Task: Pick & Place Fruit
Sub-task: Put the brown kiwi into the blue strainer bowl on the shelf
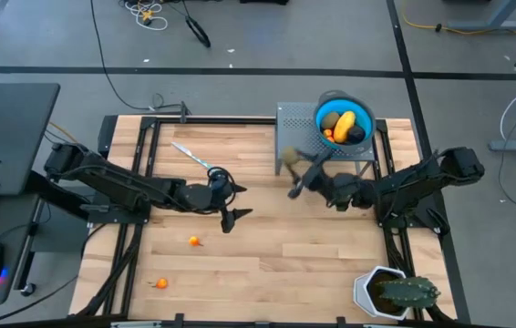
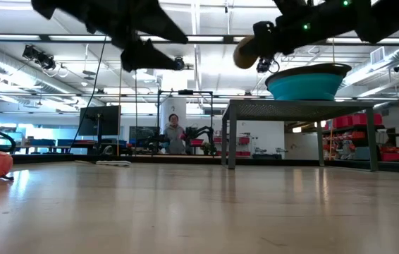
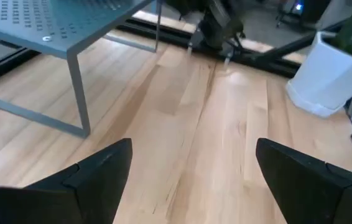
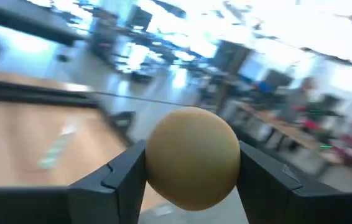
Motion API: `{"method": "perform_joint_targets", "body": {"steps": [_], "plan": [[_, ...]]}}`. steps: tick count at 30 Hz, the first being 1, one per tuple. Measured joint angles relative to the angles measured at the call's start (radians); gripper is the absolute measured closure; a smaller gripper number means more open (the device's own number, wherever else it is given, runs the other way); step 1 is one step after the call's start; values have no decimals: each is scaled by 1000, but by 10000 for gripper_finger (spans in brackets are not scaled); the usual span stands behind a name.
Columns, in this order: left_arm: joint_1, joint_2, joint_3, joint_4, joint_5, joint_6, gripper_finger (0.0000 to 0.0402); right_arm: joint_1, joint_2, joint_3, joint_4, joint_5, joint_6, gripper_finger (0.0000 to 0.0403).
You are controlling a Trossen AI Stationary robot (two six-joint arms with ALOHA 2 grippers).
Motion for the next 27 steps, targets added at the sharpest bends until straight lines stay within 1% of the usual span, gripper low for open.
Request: {"method": "perform_joint_targets", "body": {"steps": [4, 7, 8, 11, 13, 15, 19, 23, 25, 27], "plan": [[-6, 0, -77, 83, -3, -27, 51, -59, -107, 6, -7, 82, -106, 190], [-6, -1, -120, 148, 0, -52, 51, -117, -196, 9, -59, 120, -153, 190], [-7, -1, -141, 164, 1, -61, 51, -139, -228, 9, -95, 118, -160, 190], [-7, 0, -184, 214, -3, -80, 51, -215, -315, 9, -213, 121, -141, 190], [-7, 0, -207, 246, -6, -98, 51, -261, -366, 9, -305, 119, -94, 190], [-7, 0, -222, 237, -6, -104, 51, -303, -414, 8, -392, 80, -26, 190], [-16, 0, -226, 240, -3, -92, 52, -383, -489, 8, -536, -71, 133, 189], [-20, 0, -226, 239, 3, -87, 52, -474, -522, 8, -644, -212, 258, 182], [-20, 0, -226, 239, 13, -87, 52, -515, -524, 8, -686, -253, 297, 174], [-20, 0, -226, 238, 24, -88, 52, -540, -524, 8, -715, -258, 318, 162]]}}
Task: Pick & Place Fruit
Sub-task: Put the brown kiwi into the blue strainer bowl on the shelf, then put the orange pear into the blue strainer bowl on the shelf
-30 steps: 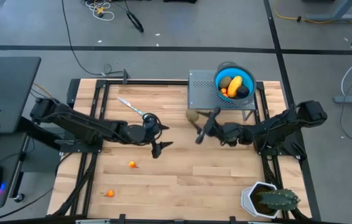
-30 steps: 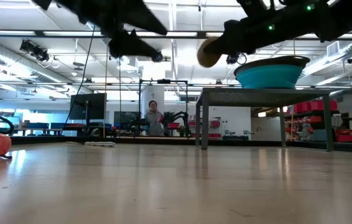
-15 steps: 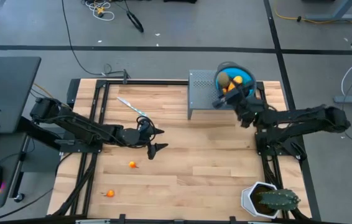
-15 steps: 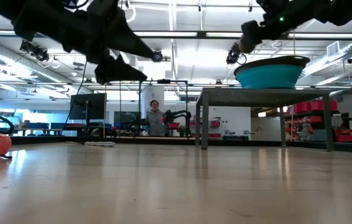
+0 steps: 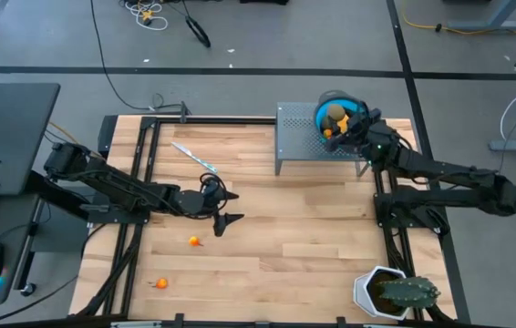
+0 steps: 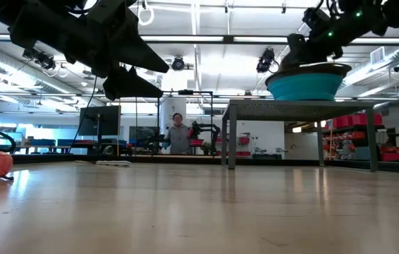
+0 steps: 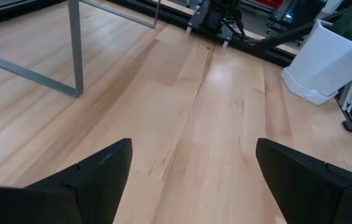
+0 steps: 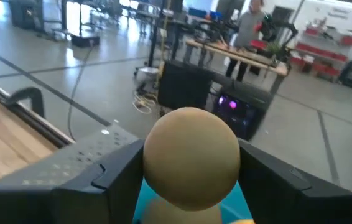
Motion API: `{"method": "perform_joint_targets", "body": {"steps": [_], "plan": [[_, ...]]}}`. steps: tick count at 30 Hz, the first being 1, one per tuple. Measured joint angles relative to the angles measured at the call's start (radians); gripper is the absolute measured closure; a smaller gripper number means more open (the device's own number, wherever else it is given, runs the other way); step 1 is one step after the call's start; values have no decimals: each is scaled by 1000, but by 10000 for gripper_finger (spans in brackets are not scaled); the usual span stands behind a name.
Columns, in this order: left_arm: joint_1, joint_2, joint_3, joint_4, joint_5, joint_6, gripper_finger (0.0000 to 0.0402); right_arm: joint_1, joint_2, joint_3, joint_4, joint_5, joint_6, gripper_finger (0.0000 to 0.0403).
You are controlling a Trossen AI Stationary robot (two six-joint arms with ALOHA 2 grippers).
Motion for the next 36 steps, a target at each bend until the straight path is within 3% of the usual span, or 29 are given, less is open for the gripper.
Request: {"method": "perform_joint_targets", "body": {"steps": [4, 9, 15, 19, 24, 27, 31, 36], "plan": [[0, 0, 0, -2, 3, 0, 52, -19, -2, 0, -13, -3, 29, 129], [0, 0, 0, -2, -1, 4, 52, -20, -11, 0, 33, -99, 56, 92], [0, 0, 0, -13, 56, -13, 52, -16, -39, 0, 41, -145, 58, 77], [-5, -26, 2, -64, 156, -14, 52, 10, -83, 0, 49, -319, 103, 76], [-47, -90, 55, -287, 207, 9, 52, 60, -106, 0, 55, -739, 170, 76], [-104, -107, 101, -456, 181, 81, 52, 116, -87, 0, 19, -909, 209, 76], [-175, -101, 119, -581, 124, 163, 52, 216, -38, -9, -38, -941, 197, 76], [-215, -97, 102, -728, 177, 57, 52, 328, 32, -52, 42, -940, 155, 76]]}}
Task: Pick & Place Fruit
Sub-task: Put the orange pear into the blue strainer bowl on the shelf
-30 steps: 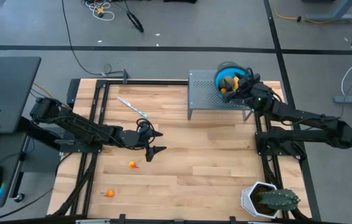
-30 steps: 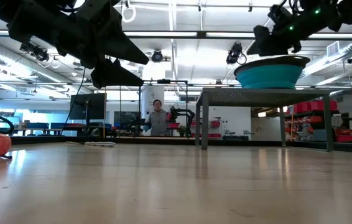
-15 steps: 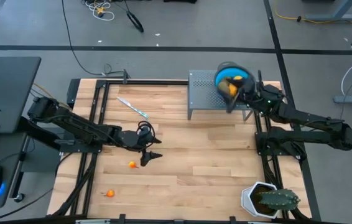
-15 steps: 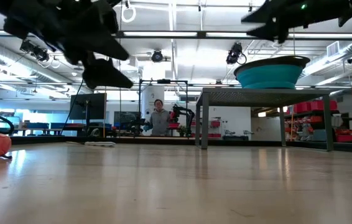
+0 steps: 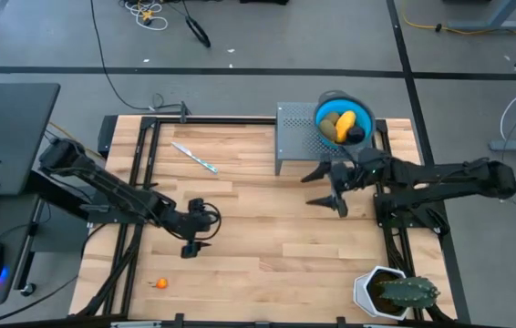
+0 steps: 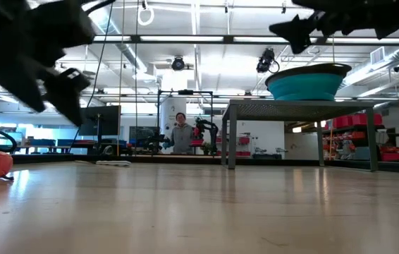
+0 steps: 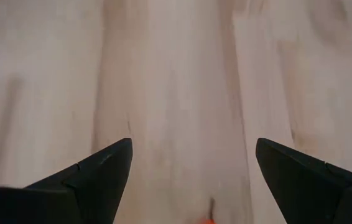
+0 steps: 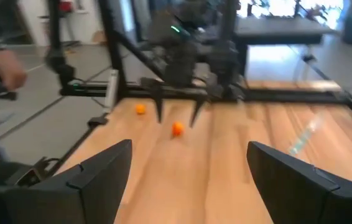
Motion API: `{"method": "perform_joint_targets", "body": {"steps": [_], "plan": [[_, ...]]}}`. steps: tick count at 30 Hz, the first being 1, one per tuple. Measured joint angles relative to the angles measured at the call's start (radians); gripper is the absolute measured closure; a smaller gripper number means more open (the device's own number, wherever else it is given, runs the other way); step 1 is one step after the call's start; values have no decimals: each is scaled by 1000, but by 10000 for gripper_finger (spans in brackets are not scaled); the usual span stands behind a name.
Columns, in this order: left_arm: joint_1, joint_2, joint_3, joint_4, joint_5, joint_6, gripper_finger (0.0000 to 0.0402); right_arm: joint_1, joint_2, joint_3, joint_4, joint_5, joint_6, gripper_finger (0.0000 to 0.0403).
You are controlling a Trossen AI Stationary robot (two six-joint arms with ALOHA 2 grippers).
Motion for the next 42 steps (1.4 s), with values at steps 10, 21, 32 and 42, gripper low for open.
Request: {"method": "perform_joint_targets", "body": {"steps": [10, 21, 32, 42], "plan": [[-97, -2, -24, -102, -1, -130, 74, 145, 59, -3, 111, 27, -92, 76], [-142, 40, -23, -138, -83, -226, 75, 207, 157, -3, 115, 133, -73, 76], [-207, 117, -29, -119, -65, -227, 84, 235, 259, -3, 281, 133, -77, 76], [-210, 116, -128, -33, -87, -300, 112, 235, 262, -3, 283, 137, -51, 76]]}}
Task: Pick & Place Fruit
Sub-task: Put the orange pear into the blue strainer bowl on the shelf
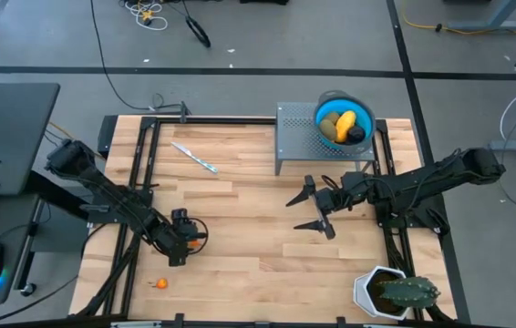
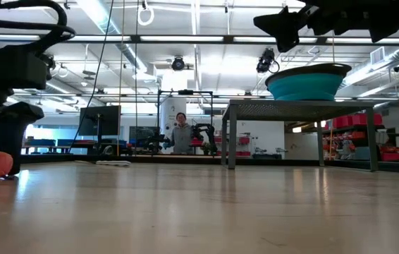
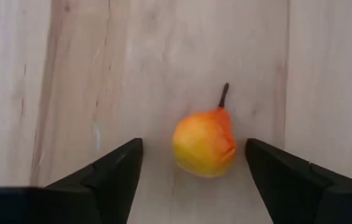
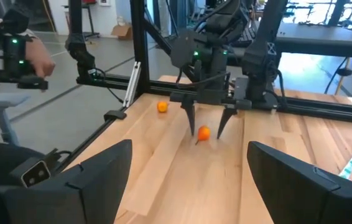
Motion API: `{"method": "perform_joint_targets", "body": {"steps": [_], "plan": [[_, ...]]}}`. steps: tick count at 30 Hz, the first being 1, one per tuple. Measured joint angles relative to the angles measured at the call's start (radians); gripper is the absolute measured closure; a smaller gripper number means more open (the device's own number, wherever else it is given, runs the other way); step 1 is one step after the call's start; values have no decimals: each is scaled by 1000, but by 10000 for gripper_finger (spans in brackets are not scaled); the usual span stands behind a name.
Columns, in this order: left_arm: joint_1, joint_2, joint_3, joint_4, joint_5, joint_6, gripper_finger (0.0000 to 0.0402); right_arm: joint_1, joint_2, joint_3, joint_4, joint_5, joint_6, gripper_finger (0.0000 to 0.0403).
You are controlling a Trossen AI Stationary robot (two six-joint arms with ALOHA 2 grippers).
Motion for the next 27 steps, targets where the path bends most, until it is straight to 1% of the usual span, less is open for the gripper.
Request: {"method": "perform_joint_targets", "body": {"steps": [4, 10, 14, 21, 23, 25, 27], "plan": [[1, 2, -3, 59, -4, 25, 121, 0, 0, 0, 0, 32, -12, 76], [2, 2, -3, 61, -3, 30, 136, 0, 0, 0, 0, 48, -15, 76], [2, 2, -2, 51, -2, 30, 156, 0, 0, 0, 0, 48, -15, 76], [2, 2, -2, 46, 4, 30, 214, 0, 0, 0, 0, 50, -7, 76], [2, 1, 2, 47, 11, 22, 235, 0, 0, 0, 0, 72, 0, 76], [0, -4, 23, 40, 41, 26, 256, 1, 0, 0, 0, 98, 20, 76], [2, -13, 60, 41, 37, 69, 275, 1, 6, 0, 5, 118, 38, 76]]}}
